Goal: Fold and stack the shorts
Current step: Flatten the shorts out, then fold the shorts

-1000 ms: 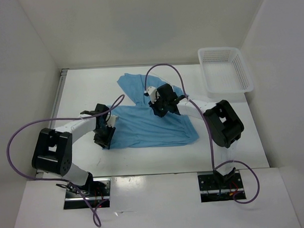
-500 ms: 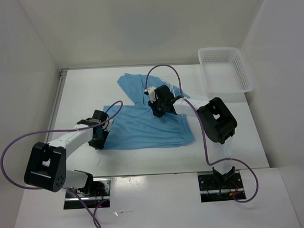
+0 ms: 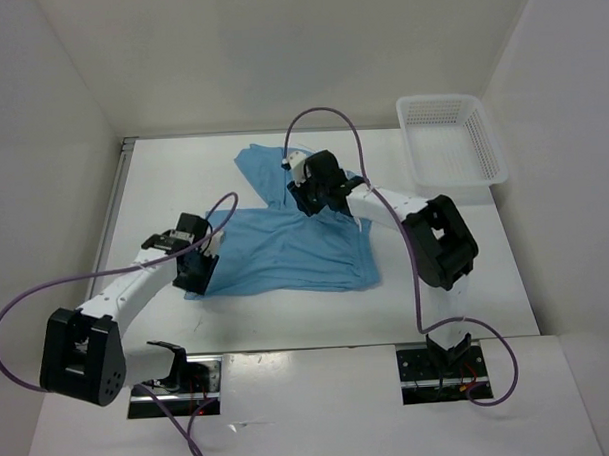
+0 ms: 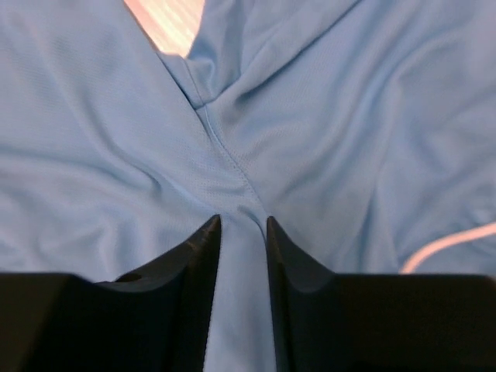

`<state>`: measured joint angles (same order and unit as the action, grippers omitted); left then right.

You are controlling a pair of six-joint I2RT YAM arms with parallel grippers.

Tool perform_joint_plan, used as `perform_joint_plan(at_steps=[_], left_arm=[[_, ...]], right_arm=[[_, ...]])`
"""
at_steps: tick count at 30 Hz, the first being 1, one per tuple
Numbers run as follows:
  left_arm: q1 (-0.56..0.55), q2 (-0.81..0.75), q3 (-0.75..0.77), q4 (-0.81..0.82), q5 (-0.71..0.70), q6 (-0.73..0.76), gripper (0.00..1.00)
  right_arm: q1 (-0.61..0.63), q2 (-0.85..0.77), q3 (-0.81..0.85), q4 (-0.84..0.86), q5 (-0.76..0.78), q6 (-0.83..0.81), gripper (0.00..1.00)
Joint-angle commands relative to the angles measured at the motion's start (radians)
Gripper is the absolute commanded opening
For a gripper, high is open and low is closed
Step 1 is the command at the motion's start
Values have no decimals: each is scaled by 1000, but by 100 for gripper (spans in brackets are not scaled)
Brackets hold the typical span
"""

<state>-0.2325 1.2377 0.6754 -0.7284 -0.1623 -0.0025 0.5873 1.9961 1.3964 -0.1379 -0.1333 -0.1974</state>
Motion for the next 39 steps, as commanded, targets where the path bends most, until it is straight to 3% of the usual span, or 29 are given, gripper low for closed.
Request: perform_joint_plan(at_steps=[1,5,14,16,21,25,27,31,34,39], left_arm=[[2,-1,201,-22,161,2,44],[12,139,387,10,253,2,44],[39,564,736,171,190,2,45],[39,621,763,204,179,2,45],[39,660,797,228,181,2,45],[16,683,868,228,231,2,47],[4,710,907,228,254,2,51],[-30,807,1035,228,294,2,57],[-98,890,1130,257,241,2,60],[-145,963,1165,342,175,2,68]], right_arm=[[5,-138,67,-9,-8,-33,37],[-49,-149,102,-20,32,4,38],[-142,-22,181,58,198,-7,41],[-158,4,219,58,198,4,41],[-138,82,314,21,23,24,46],[-126,113,348,60,165,82,44],[-126,113,319,95,272,63,43],[-144,70,242,106,319,7,47],[-144,14,146,130,345,-52,50],[-153,-78,6,152,359,-154,51]])
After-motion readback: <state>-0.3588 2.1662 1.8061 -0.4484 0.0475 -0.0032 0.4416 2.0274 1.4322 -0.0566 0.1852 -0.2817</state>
